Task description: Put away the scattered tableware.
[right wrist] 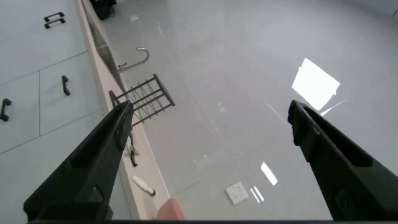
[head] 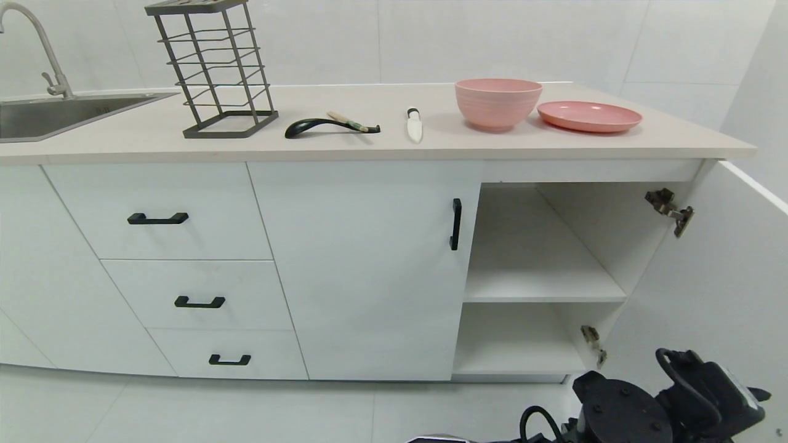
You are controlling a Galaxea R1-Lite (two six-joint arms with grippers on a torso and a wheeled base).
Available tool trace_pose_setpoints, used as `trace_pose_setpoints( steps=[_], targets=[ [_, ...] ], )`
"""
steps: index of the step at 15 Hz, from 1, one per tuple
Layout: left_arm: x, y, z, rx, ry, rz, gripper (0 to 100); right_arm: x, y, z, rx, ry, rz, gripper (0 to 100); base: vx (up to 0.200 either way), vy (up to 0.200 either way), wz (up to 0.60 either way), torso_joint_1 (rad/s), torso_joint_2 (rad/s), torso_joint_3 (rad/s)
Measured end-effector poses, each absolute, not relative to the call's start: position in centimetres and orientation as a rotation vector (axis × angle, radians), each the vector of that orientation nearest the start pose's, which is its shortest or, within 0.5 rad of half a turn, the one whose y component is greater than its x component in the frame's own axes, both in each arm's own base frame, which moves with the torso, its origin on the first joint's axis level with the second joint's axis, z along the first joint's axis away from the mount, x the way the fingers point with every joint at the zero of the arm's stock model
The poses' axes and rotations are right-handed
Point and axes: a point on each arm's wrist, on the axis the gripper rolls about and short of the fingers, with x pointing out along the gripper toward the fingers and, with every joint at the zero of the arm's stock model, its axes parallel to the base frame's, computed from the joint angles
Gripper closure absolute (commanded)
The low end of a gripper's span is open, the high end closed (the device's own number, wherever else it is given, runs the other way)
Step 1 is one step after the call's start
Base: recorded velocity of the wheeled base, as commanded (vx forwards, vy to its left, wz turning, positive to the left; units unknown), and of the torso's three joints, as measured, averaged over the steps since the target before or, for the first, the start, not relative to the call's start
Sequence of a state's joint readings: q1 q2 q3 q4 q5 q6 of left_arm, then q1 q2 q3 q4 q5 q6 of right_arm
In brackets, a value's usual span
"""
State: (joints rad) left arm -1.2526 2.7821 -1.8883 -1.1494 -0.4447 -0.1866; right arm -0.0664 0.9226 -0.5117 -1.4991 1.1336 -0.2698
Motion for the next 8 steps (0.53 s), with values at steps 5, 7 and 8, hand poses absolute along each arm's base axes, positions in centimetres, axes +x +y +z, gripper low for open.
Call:
trace_pose_setpoints(
  steps=[5,7,8],
  targets=[
    [22.7,-48.2,6.6,-0.21,-0.143,-1.546,0,4.0,1.8,29.6,-0.845,-1.037,0.846,0,0.0,0.0,0.0,0.0,0.0,0.0],
    [24.9,-44.2,7.6,-0.157,-0.127,-1.456,0,3.8,1.8,27.3,-0.801,-0.976,0.874,0,0.0,0.0,0.0,0.0,0.0,0.0],
    [25.4,-41.5,8.1,-0.133,-0.105,-1.411,0,3.5,1.8,26.5,-0.787,-0.957,0.884,0,0.0,0.0,0.0,0.0,0.0,0.0]
  ],
)
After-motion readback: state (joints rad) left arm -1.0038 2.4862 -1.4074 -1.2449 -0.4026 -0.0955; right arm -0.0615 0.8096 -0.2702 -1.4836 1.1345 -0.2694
